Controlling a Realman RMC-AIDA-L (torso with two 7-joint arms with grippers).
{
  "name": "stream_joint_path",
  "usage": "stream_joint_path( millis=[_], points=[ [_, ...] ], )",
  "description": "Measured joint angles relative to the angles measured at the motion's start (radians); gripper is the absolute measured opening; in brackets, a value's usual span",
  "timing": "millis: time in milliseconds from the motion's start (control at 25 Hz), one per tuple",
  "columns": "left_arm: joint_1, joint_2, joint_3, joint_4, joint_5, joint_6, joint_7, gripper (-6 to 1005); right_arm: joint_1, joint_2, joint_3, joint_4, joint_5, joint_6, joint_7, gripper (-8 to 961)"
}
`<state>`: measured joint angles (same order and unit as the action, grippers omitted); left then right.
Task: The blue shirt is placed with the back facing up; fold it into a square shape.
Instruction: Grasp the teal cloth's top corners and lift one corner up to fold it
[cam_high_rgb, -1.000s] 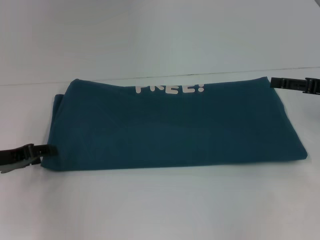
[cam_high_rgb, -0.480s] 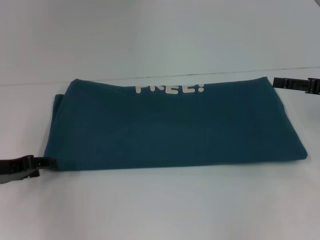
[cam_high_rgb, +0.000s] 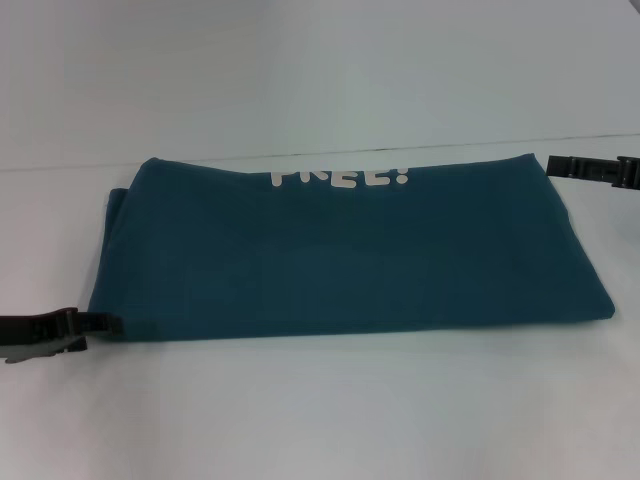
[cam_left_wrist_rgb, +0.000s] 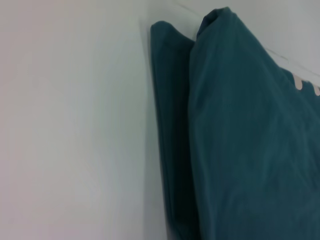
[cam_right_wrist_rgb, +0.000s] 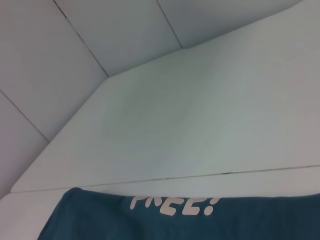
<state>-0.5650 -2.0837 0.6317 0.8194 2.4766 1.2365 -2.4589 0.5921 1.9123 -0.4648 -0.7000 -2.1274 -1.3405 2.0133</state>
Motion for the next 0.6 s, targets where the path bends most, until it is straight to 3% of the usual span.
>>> stream_joint_path(
  millis=[600],
  points=[
    [-0.039,0.000,0.000,-0.042,0.011,-0.030,0.007,625,-0.001,-0.002,0.000,-0.001,0.000,-0.002,0.005,859]
  ],
)
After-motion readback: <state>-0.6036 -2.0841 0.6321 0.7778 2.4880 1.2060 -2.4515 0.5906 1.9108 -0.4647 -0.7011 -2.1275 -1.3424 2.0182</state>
